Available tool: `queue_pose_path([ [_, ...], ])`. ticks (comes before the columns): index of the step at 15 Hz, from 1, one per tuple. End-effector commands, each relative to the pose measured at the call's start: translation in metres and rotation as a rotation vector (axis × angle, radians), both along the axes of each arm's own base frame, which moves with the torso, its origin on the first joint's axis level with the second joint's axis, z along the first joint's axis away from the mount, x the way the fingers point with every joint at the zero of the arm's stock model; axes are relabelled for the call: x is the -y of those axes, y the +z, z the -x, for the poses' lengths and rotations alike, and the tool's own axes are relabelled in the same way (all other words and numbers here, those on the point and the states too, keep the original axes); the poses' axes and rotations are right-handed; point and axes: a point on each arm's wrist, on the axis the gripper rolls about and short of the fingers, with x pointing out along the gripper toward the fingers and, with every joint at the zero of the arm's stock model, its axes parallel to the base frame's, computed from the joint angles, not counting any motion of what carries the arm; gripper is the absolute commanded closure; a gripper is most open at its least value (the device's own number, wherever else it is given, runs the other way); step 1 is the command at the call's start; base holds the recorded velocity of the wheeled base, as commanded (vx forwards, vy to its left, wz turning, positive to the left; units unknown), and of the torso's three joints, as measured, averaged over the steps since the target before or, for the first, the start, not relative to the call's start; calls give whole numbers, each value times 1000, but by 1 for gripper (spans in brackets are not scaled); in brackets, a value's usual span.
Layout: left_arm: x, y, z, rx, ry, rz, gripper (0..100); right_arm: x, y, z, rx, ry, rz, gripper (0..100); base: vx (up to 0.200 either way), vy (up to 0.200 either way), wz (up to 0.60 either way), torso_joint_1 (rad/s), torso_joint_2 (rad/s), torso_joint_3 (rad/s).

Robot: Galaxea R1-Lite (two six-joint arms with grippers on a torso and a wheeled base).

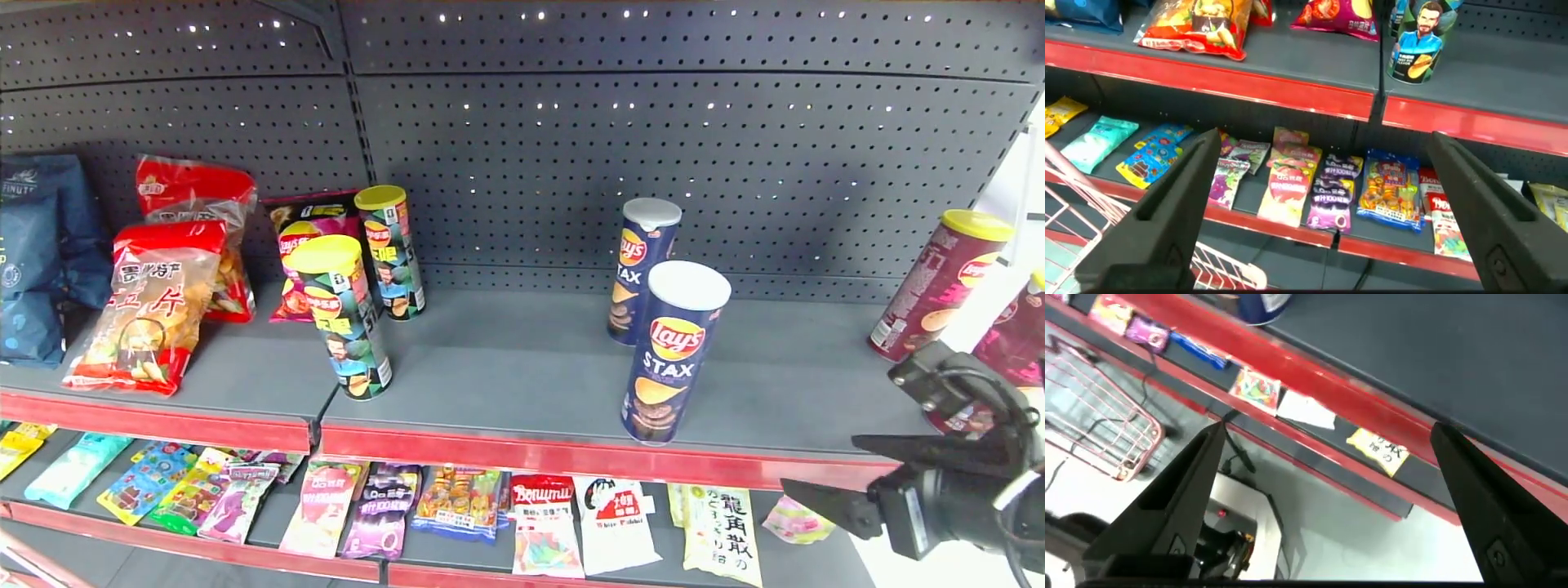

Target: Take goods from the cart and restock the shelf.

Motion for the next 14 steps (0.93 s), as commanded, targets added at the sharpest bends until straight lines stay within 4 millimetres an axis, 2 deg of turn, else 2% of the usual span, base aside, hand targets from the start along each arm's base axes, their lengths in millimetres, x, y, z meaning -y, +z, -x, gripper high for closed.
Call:
queue_pose_path([
  [1,0,0,0,-4,1,0,0,-11,-15,-35,-80,-35,30,0,0,0,0,0,0,0],
  [6,0,0,0,-4,6,-2,0,-24,-10,-73,-61,-65,43,0,0,0,0,0,0,0],
  [14,0,0,0,-3,12,-1,0,-30,-27,-100,-85,-127,94,0,0,0,0,0,0,0],
])
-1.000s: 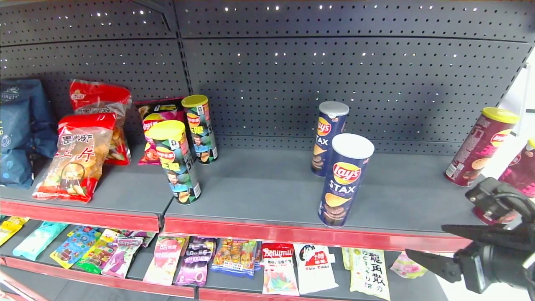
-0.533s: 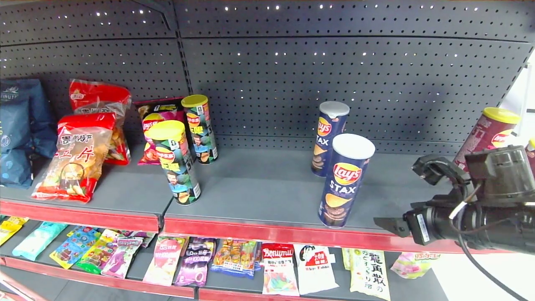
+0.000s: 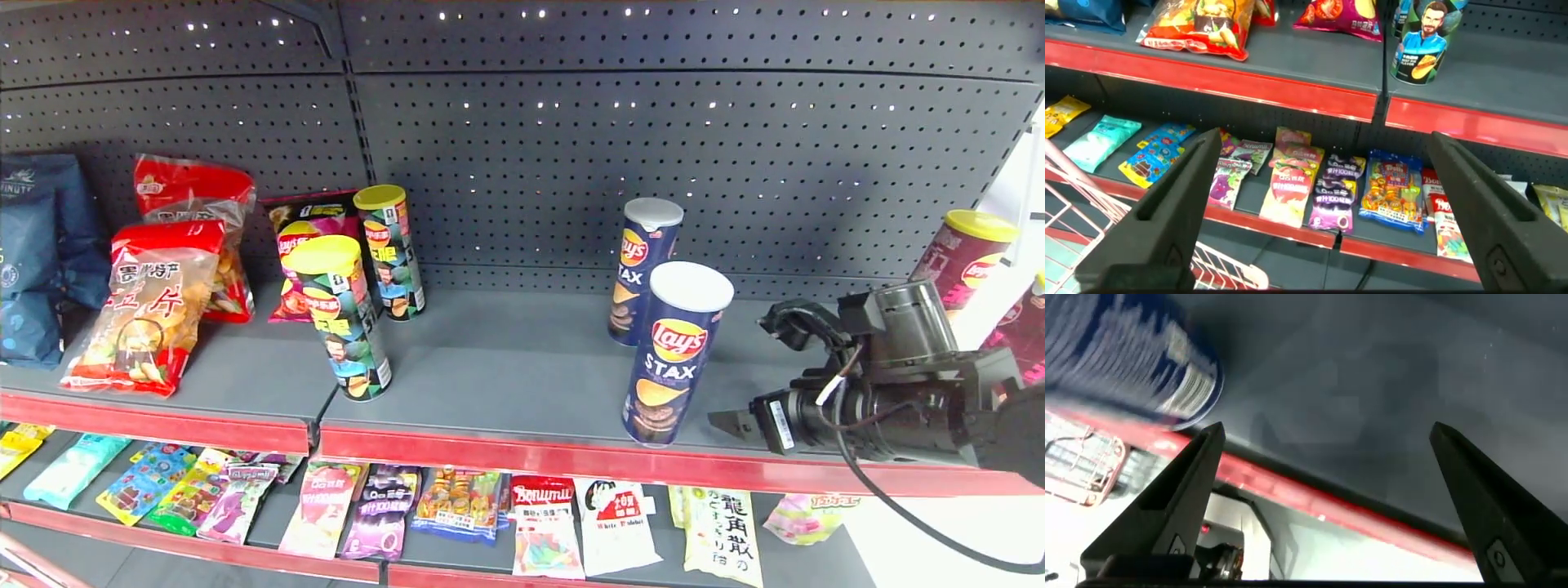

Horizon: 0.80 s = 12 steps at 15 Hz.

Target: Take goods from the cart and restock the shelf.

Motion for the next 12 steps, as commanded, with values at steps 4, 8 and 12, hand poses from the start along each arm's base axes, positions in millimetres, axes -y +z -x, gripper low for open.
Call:
queue_pose_path([
  [4,0,0,0,-2,1,1,0,-5,-12,-13,-30,-11,31,0,0,0,0,0,0,0],
  [8,0,0,0,-2,1,2,0,-9,-14,-22,-31,-11,32,0,0,0,0,0,0,0],
  [12,0,0,0,-3,1,4,0,-12,-18,-25,-43,-5,34,0,0,0,0,0,0,0],
])
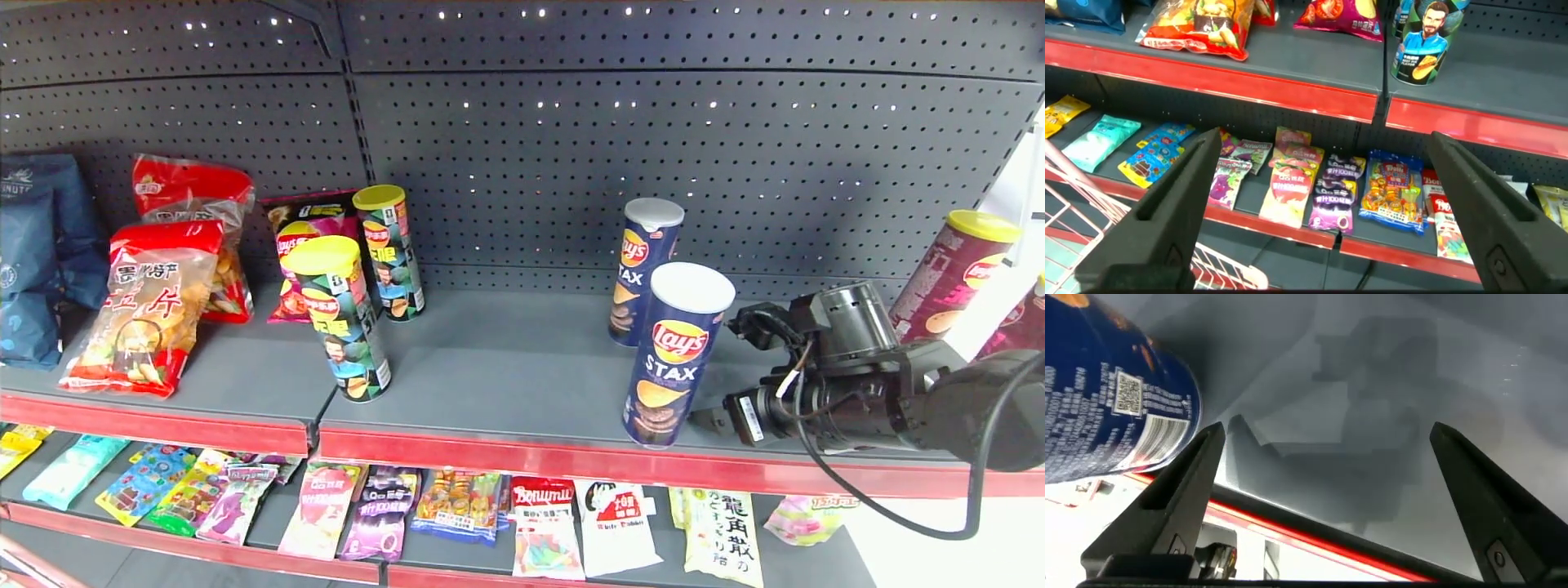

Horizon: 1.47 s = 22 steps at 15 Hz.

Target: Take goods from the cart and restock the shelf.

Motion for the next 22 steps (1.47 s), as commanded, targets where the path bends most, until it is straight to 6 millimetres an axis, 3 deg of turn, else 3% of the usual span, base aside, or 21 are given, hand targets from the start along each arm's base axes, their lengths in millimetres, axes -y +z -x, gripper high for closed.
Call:
queue_pose_path([
  [1,0,0,0,-2,0,1,0,-2,-2,-1,-6,5,2,0,0,0,0,0,0,0],
  [22,0,0,0,-2,0,1,0,-24,-5,-11,-2,63,2,0,0,0,0,0,0,0],
])
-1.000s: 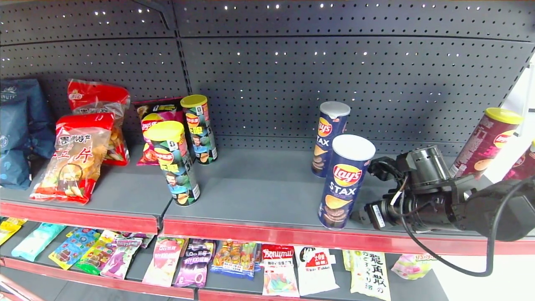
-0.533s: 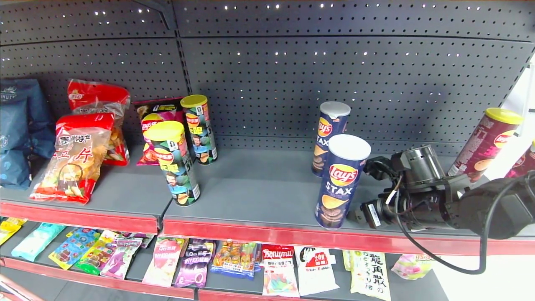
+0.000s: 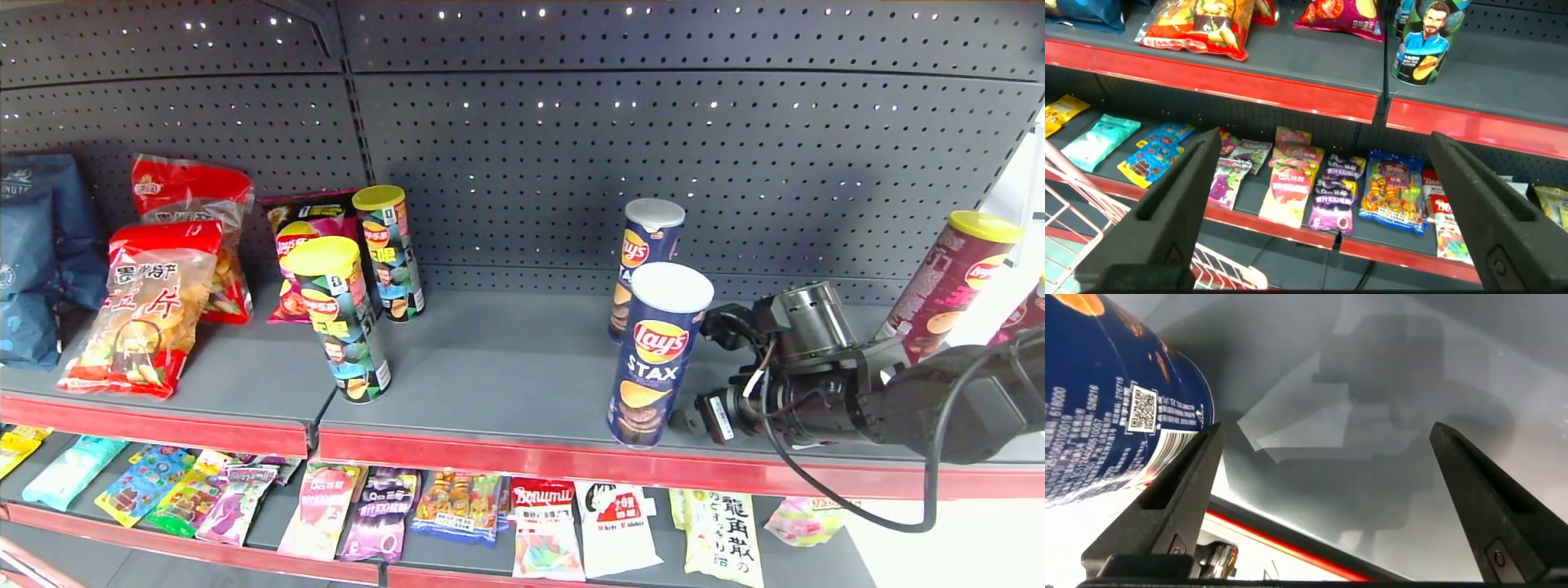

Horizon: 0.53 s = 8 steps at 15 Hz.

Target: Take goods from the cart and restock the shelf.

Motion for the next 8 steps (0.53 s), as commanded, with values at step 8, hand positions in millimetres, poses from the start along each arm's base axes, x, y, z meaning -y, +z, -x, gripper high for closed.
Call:
queue_pose_path([
  [8,0,0,0,-1,0,2,0,-6,0,-5,6,11,-2,0,0,0,0,0,0,0],
])
